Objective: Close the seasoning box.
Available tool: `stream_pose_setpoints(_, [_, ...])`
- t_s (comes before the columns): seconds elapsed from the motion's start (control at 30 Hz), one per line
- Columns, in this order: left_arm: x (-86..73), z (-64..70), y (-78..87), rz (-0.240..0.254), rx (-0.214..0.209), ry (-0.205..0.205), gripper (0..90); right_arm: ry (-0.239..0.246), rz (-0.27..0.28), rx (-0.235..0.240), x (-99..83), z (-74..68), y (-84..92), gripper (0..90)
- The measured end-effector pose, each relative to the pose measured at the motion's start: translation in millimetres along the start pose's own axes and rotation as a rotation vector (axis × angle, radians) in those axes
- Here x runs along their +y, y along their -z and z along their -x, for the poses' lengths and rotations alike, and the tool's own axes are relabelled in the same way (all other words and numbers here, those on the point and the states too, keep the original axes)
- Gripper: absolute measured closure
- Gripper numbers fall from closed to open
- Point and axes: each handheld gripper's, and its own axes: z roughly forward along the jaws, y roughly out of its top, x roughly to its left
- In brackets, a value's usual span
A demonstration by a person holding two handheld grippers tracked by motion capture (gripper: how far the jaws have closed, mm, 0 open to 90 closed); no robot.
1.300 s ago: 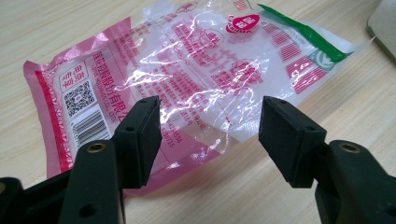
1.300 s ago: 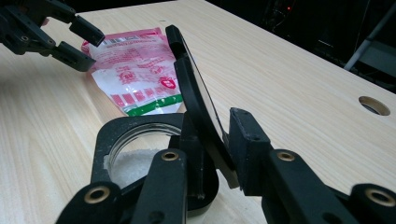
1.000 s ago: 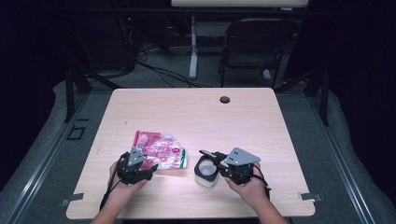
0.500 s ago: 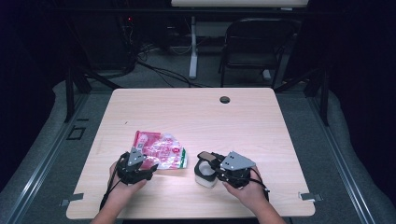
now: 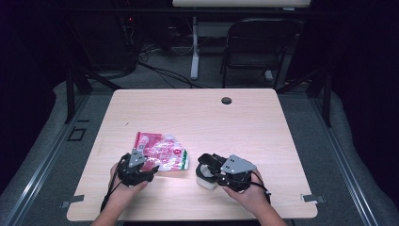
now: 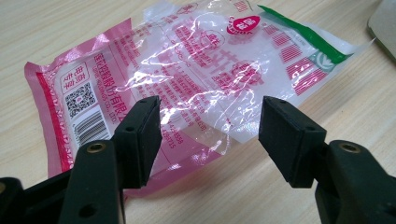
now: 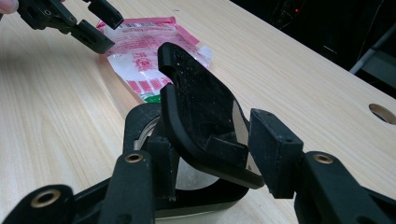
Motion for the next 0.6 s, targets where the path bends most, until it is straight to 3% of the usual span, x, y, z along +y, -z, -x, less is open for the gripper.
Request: stream_pose_setpoints(0.6, [0.0, -0.1, -0.1, -0.002, -0.001, -0.001, 39.0, 0.009, 0.013, 0.005, -0.3, -4.0, 2.7, 54.1])
